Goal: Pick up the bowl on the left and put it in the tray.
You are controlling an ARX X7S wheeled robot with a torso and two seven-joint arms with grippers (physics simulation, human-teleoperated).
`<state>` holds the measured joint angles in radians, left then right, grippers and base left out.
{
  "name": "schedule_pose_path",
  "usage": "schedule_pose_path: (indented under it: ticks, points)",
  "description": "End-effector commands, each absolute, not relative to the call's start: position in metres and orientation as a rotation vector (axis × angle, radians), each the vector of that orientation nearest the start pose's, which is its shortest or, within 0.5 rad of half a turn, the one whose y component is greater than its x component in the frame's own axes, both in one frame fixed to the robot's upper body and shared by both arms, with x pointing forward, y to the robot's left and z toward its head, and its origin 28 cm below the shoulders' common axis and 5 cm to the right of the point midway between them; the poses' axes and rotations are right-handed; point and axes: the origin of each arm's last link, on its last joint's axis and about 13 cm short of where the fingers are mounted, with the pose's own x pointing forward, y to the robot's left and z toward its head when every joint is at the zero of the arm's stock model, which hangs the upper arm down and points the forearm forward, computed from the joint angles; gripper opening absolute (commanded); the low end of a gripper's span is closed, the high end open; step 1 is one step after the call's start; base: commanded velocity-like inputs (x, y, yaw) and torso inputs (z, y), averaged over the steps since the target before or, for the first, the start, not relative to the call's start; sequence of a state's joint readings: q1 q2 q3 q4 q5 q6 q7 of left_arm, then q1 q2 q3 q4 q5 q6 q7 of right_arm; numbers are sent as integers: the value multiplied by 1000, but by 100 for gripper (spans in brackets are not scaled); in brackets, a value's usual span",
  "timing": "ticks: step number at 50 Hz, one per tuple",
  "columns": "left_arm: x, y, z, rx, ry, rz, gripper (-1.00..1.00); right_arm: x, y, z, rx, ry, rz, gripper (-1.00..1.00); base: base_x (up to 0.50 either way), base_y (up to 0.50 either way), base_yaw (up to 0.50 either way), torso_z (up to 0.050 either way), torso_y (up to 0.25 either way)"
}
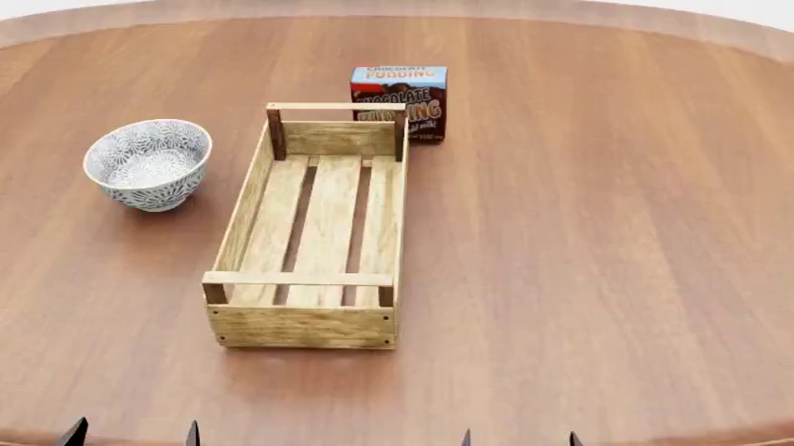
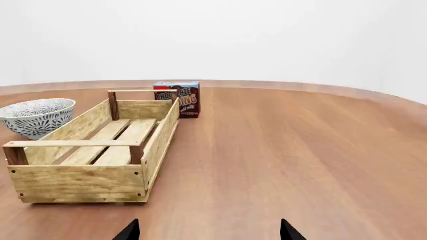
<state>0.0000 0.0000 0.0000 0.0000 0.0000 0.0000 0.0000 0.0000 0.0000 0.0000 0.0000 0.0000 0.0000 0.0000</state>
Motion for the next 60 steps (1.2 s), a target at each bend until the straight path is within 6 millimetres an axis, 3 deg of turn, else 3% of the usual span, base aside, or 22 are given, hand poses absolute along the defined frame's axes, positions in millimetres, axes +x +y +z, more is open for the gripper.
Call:
schedule_pose_path:
  ticks: [1, 19, 20, 21, 35, 37, 60]
  points:
    - [211, 205, 13, 0, 0, 0, 100, 211, -96, 13, 0, 0, 0, 100, 0, 0, 0, 0, 0]
    - [209, 205, 17, 54, -32, 25, 100, 206, -98, 19, 48, -71, -18, 100, 0, 0, 0, 0, 0]
    - [209, 199, 13, 80, -26, -3, 100, 194, -104, 1, 108, -13, -39, 100, 0, 0, 0, 0, 0]
    - [209, 204, 16, 60, -31, 26, 100, 206, -99, 19, 51, -70, -15, 100, 0, 0, 0, 0, 0]
    - [207, 206, 15, 98, -27, 52, 100, 205, -97, 13, 66, -70, 50, 100, 0, 0, 0, 0, 0]
    - [207, 206, 15, 100, -28, 51, 100, 204, -97, 12, 16, -107, -9, 100, 0, 0, 0, 0, 0]
    - [208, 204, 9, 128, -19, 49, 100, 198, -94, 9, 58, -97, 80, 100, 0, 487, 0, 0, 0]
